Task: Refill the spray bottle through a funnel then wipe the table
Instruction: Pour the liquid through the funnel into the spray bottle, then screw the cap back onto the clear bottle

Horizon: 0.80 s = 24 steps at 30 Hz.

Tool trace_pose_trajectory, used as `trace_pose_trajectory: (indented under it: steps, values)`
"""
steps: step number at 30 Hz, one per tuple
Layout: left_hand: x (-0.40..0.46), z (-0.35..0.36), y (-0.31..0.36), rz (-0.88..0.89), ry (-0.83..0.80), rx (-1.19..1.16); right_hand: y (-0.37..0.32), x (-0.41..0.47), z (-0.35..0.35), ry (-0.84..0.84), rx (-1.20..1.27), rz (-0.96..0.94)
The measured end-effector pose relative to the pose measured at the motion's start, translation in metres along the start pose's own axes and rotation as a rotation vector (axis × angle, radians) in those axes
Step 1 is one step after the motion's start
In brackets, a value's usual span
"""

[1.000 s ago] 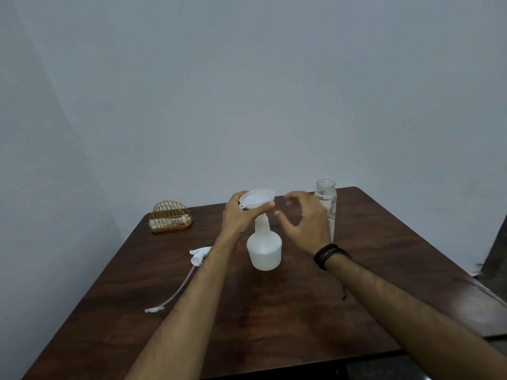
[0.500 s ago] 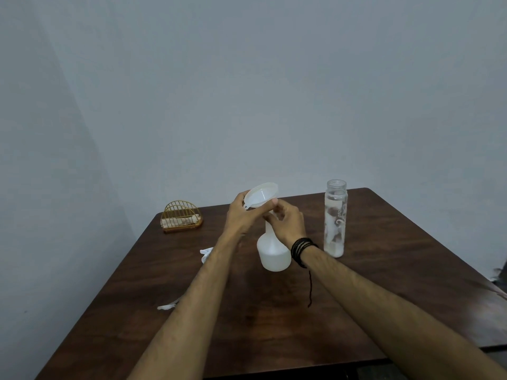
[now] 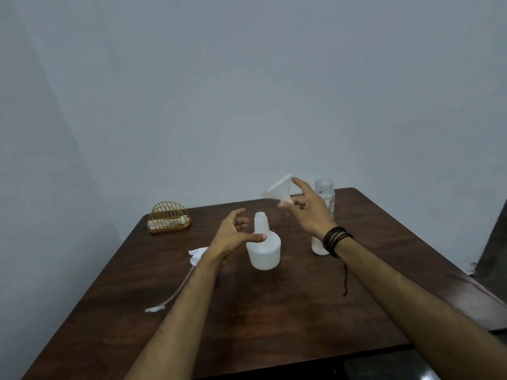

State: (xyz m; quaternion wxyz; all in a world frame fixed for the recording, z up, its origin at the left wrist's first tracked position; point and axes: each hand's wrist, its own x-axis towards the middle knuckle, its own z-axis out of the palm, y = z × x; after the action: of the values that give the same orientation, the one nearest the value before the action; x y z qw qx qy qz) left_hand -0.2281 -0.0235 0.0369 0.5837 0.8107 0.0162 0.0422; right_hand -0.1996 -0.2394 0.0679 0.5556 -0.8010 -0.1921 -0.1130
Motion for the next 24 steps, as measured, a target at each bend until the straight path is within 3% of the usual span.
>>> trace_pose_trajectory:
  steps: [9,13,21,24]
  values:
    - [-0.003,0.033,-0.012,-0.041,0.159,0.099,0.033,-0.052,-0.063,0.021,-0.316,-0.002]
    - [-0.011,0.04,-0.016,-0.066,0.204,0.174,0.04,-0.057,-0.082,-0.019,-0.485,0.089]
    - [-0.02,0.031,-0.025,-0.116,0.222,0.316,0.081,-0.064,-0.08,-0.058,-0.763,0.311]
    - [-0.023,0.017,-0.025,-0.169,0.223,0.425,0.09,-0.07,-0.074,0.019,-0.902,0.253]
